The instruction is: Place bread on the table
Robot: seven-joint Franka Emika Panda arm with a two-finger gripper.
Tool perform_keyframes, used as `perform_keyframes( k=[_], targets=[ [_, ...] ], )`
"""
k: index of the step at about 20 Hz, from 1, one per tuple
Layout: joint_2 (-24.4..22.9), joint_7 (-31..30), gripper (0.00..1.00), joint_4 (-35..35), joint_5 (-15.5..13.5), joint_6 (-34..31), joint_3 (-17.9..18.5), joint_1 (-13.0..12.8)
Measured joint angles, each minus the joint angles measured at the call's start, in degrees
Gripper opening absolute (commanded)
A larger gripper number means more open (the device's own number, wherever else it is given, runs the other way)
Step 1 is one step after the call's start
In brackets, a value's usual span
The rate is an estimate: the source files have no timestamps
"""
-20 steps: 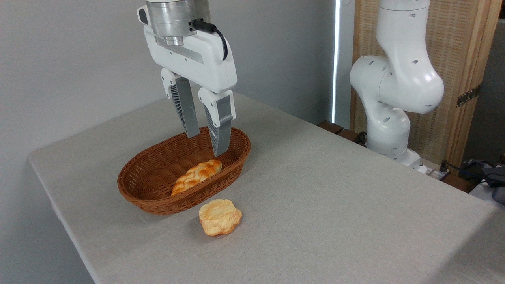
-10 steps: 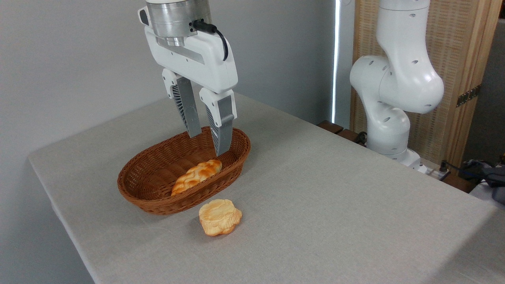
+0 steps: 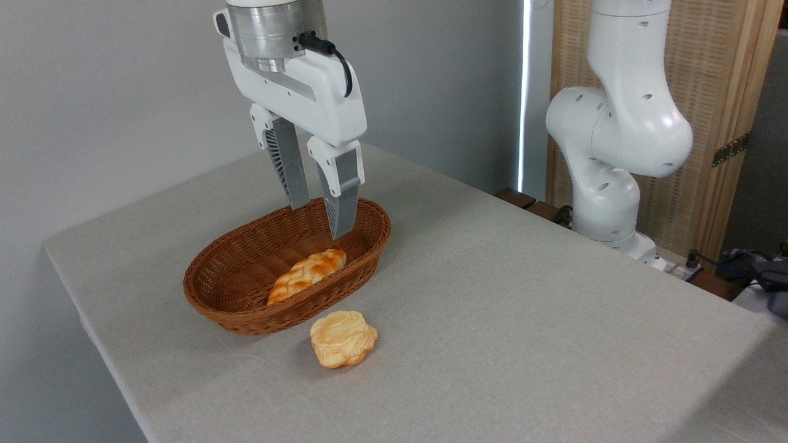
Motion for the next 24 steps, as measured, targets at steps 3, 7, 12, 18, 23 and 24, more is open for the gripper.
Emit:
perform_keyframes(
  k=[3,7,12,18,23,24],
  targets=[
    [-0.6,0.0,1.00,-0.8,-0.3,0.0,0.0,-0.4],
    [-3.2,0.0,1.00,-3.6,-0.8,0.2,0.0,-1.5],
    [-6.7,-0.6,1.00,-9.0,-2.6,3.7,0.0,-3.4],
    [-6.9,-7.7,1.00,-13.0,-3.8,10.7,-0.1,-6.5],
    [-5.1,-17.8,1.00,-16.1,-4.3,18.0,-4.0,-8.8],
    [-4.4,-19.4,1.00,-17.3,-4.3,20.2,-5.4,-9.0]
  ],
)
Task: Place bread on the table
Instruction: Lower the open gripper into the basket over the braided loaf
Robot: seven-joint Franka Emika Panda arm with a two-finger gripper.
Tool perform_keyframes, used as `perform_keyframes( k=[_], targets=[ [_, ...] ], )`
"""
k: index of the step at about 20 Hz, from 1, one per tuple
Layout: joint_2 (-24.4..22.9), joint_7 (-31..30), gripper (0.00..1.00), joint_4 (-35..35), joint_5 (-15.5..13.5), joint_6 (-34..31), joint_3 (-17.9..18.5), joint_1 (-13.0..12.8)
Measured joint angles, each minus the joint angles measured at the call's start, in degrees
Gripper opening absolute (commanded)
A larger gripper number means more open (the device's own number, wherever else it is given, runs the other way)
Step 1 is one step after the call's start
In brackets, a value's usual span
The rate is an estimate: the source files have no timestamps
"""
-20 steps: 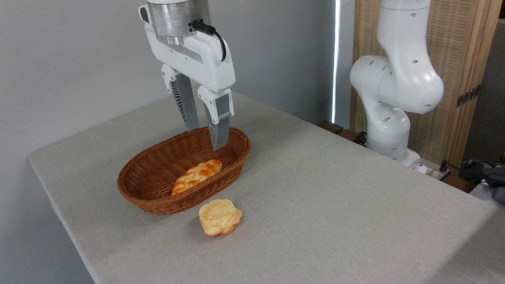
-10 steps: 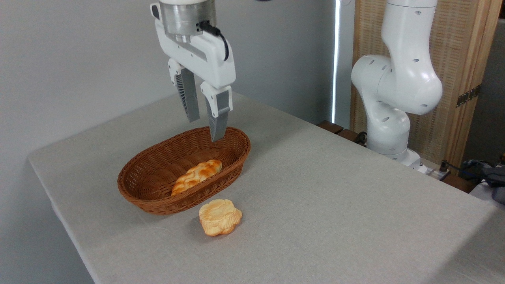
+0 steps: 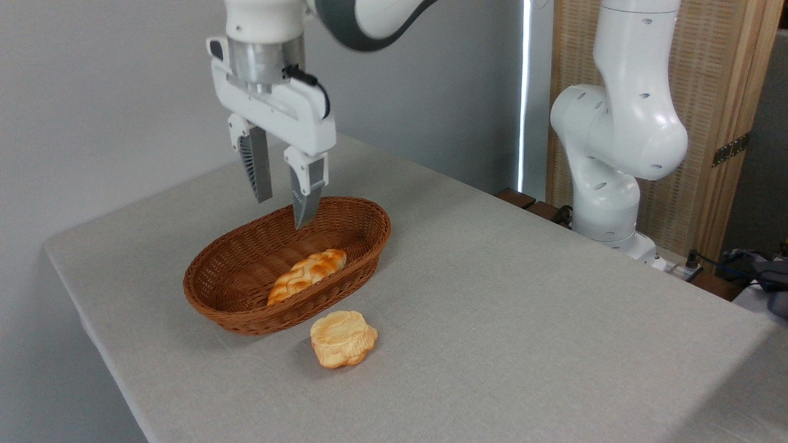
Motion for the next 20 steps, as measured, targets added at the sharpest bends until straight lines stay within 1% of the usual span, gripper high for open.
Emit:
perform_keyframes(
  k=[2,4,7,10,15,18,20],
  targets=[
    [0.7,-1.4,1.00,-1.7,0.0,2.9,-1.3,-0.2],
    [0.9,-1.4,1.00,-2.3,0.1,3.7,-1.3,-0.1],
    [0.9,-1.4,1.00,-3.5,2.2,5.3,-1.3,0.1],
    [1.1,-1.4,1.00,-6.3,2.8,8.3,-1.7,0.0],
    [1.8,-1.4,1.00,-7.7,3.2,10.0,-2.1,0.0],
    [2.2,-1.4,1.00,-7.8,5.4,10.2,-2.1,0.0],
    [2.4,-1.4,1.00,-7.9,5.9,10.2,-2.1,0.0]
  ],
)
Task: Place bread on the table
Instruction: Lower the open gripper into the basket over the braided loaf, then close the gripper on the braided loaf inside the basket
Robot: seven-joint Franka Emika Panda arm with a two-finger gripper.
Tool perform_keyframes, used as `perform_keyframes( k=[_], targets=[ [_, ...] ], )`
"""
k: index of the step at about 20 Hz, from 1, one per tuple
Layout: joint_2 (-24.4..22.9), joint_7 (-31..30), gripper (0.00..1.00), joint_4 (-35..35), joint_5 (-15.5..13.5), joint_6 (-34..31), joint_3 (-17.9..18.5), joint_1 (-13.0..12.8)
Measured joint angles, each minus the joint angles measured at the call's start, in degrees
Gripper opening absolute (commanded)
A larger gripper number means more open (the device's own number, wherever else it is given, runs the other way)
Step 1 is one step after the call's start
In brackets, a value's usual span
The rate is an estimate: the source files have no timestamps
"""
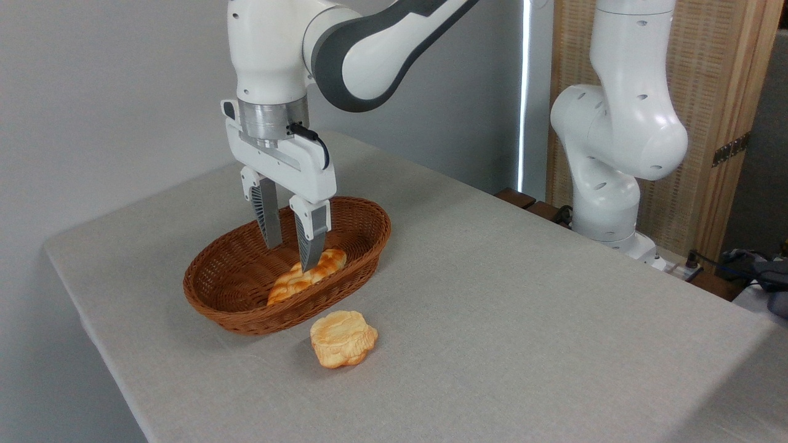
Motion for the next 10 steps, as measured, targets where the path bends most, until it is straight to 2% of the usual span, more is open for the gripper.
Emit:
perform_keyframes(
  k=[6,10],
  targets=[
    [0.4,0.0,0.99,-0.7,0.3,0.2,-0.1,-0.1],
    [0.7,0.0,0.99,-1.8,2.6,0.9,-0.2,-0.8]
  ],
)
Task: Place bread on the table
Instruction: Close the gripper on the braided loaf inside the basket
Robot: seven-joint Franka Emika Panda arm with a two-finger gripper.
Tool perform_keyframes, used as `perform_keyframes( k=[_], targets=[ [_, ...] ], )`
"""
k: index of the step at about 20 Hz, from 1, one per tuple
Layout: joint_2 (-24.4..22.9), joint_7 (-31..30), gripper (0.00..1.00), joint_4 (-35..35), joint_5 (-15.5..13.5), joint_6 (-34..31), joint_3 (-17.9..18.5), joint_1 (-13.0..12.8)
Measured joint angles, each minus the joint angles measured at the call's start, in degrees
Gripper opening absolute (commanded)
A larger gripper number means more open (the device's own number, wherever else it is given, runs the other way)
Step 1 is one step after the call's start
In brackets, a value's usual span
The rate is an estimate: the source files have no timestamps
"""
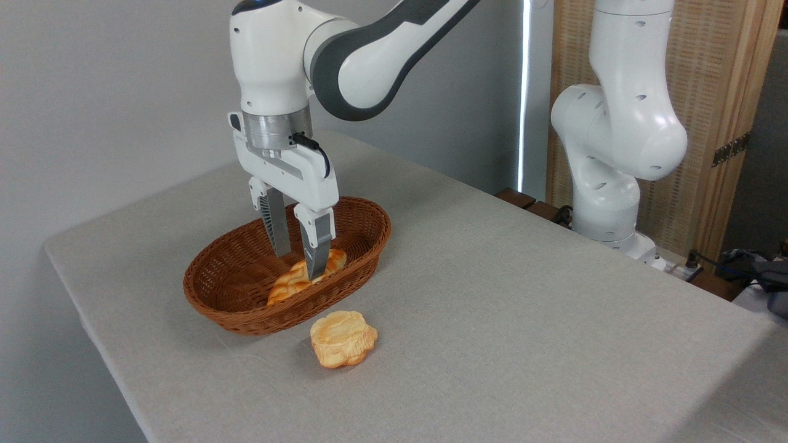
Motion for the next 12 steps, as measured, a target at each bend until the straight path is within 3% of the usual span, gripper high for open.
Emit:
perform_keyframes(
  k=[12],
  targets=[
    [0.2,0.0,0.98,-1.3,1.3,1.5,-0.2,-0.2]
  ],
)
